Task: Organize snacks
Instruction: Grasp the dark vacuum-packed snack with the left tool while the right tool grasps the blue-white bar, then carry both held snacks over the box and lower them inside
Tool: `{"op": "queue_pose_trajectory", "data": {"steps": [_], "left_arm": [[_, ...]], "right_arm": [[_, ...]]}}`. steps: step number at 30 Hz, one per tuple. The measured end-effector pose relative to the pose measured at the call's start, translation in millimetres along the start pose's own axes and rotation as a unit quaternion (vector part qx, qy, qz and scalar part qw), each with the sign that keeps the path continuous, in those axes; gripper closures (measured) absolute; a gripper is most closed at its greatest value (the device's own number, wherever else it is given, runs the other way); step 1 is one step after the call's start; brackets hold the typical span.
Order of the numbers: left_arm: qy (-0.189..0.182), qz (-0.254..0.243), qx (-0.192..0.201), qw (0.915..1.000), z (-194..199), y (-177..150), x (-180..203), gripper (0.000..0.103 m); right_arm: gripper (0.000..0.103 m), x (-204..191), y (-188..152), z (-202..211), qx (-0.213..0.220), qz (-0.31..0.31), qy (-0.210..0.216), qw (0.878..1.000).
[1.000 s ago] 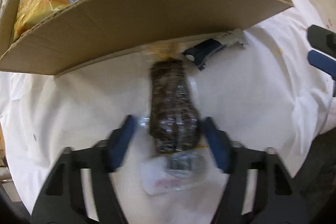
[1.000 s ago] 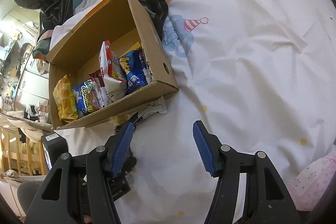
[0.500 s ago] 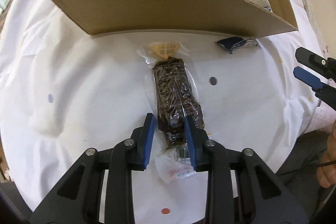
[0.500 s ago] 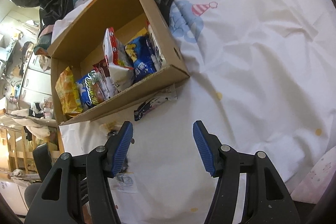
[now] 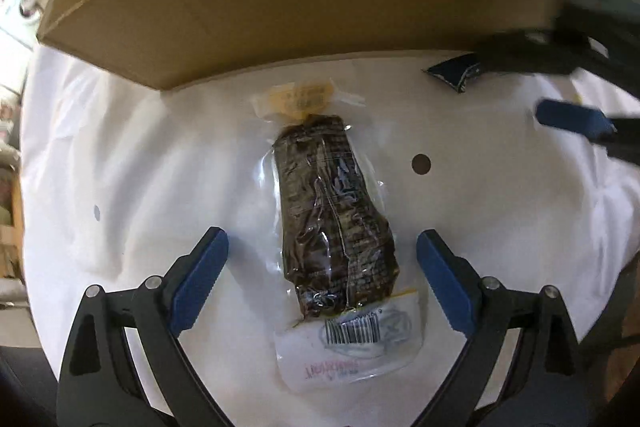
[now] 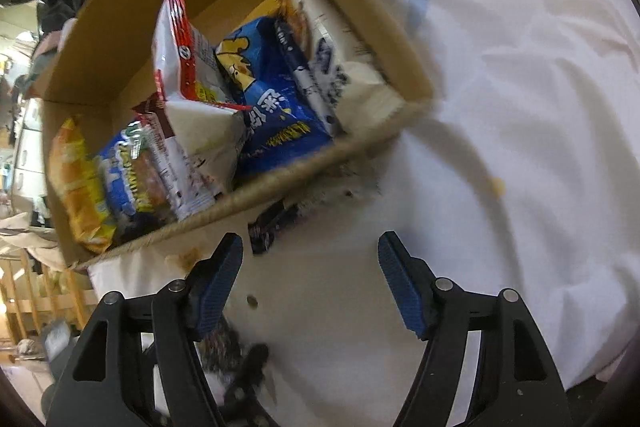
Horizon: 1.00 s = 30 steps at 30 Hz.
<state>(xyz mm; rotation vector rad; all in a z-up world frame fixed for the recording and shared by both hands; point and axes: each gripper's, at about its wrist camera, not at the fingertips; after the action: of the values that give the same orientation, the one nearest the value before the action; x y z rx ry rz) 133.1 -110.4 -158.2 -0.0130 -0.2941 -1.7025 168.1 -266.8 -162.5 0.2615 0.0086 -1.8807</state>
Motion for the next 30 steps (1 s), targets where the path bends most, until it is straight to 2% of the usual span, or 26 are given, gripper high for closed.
{"op": "queue_pose_trajectory", "data": {"steps": [2,3,5,7,8,9,10,11,15,25,28,30], "left_arm": [[-0.019,0.006,-0.004,0.9998,-2,0,1,0.022],[-0.02,0.006,-0.005,0.9998,-1,-2,2,0.025],[-0.022,0.004,-0.005,0.9997,3,0,-4,0.039],[-0.025,0.007,-0.005,0.9997,6,-2,-7,0.042],[-0.024,0.007,-0.005,0.9997,8,-5,-13,0.044],[-0.024,0.006,-0.004,0.9997,6,-18,-18,0.045],[-0.025,0.005,-0.004,0.9997,9,-12,-17,0.047],[-0.025,0.005,-0.003,0.9997,11,-11,-17,0.048],[-0.031,0.006,-0.001,0.9995,23,-22,-24,0.05],[-0.067,0.052,0.002,0.9964,27,-26,-26,0.051],[-0.07,0.051,0.018,0.9961,38,-29,-27,0.051],[-0.072,0.048,0.034,0.9956,48,-28,-45,0.051]], "right_arm": [[0.03,-7,2,-8,0.006,-0.005,-0.018,1.0],[0.03,-9,2,-10,0.015,-0.009,-0.026,1.0],[0.028,-14,0,-13,0.035,-0.01,-0.043,0.998],[0.029,-19,-3,-13,0.049,0.002,-0.051,0.998],[0.035,-20,-4,-13,0.052,0.008,-0.054,0.997],[0.05,-20,-4,-13,0.053,0.013,-0.061,0.997],[0.059,-17,-4,-13,0.054,0.016,-0.063,0.996],[0.076,-14,-5,-12,0.049,0.017,-0.055,0.997],[0.086,8,-13,-6,0.025,0.004,-0.016,1.0],[0.09,35,-61,30,0.025,0.047,0.064,0.997],[0.09,37,-69,36,0.028,0.051,0.082,0.995],[0.09,30,-71,39,0.032,0.057,0.093,0.994]]}}
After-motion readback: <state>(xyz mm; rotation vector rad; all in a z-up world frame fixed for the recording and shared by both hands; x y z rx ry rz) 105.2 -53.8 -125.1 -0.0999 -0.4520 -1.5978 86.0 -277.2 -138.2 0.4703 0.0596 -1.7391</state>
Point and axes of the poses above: each gripper's, at about its wrist camera, not at the fingertips, and z roughly against the way its jaws point, x to its right, y to its top, and after that the axes turned 12 degrees about -y, right-handed
